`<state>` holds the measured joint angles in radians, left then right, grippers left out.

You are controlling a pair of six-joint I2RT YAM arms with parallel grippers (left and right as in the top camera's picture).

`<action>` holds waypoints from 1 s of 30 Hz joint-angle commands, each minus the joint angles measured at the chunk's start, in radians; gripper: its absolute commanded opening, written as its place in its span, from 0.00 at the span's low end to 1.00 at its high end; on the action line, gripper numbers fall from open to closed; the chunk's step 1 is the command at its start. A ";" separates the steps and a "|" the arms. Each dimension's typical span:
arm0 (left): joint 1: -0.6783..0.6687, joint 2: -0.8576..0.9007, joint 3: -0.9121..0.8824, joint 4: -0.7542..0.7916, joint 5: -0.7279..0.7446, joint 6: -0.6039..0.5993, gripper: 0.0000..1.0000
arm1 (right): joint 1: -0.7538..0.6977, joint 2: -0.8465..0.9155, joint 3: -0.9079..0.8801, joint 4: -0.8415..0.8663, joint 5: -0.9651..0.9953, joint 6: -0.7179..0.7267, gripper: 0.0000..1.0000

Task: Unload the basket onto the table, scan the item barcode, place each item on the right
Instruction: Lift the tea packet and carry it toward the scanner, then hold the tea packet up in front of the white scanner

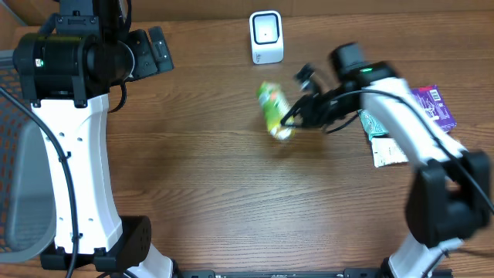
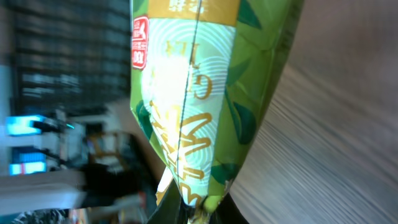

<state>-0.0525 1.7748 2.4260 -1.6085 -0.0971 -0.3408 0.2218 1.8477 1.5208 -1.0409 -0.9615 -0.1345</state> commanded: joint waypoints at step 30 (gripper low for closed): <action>-0.007 -0.002 -0.002 0.000 0.005 -0.011 0.99 | 0.032 -0.135 0.407 -0.006 0.545 0.375 0.03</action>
<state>-0.0525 1.7748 2.4256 -1.6085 -0.0971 -0.3408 0.2047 1.7374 1.7420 -1.0515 -0.7574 0.1692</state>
